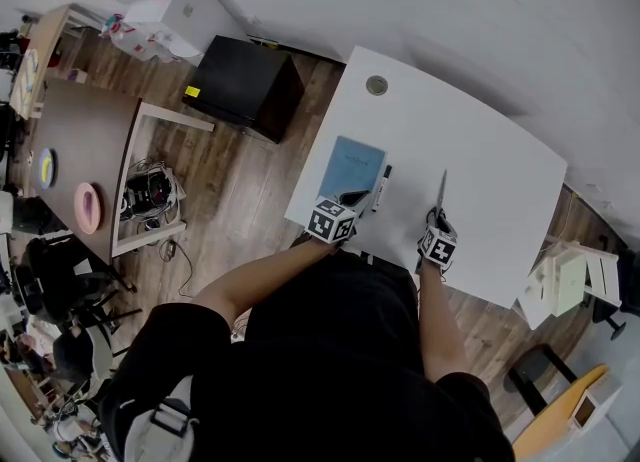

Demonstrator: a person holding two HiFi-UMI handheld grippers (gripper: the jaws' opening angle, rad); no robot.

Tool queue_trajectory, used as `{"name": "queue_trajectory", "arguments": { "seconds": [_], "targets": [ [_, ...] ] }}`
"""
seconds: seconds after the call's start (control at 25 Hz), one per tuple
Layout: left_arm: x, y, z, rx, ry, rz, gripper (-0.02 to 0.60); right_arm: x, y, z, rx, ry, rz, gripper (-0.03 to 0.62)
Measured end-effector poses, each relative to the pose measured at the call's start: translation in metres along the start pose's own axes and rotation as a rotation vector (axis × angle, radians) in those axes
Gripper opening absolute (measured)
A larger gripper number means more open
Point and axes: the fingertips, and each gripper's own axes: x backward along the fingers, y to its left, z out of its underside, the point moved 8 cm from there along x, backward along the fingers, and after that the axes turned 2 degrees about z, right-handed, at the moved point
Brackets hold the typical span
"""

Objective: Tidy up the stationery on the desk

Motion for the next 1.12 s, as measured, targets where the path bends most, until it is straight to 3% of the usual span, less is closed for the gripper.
{"name": "queue_trajectory", "arguments": {
  "seconds": [0.32, 0.72, 1.12],
  "targets": [
    [0.011, 0.016, 0.006, -0.002, 0.018, 0.007, 0.014, 0.017, 0.038, -0.004, -0.123, -0.089, -0.011, 0.087],
    [0.027, 0.031, 0.016, -0.016, 0.027, 0.046, 0.014, 0.019, 0.115, 0.013, -0.085, -0.071, -0.092, 0.087],
    [0.047, 0.047, 0.026, -0.019, 0.048, 0.073, 0.014, 0.009, 0.134, 0.024, -0.175, -0.053, -0.027, 0.087]
  ]
}}
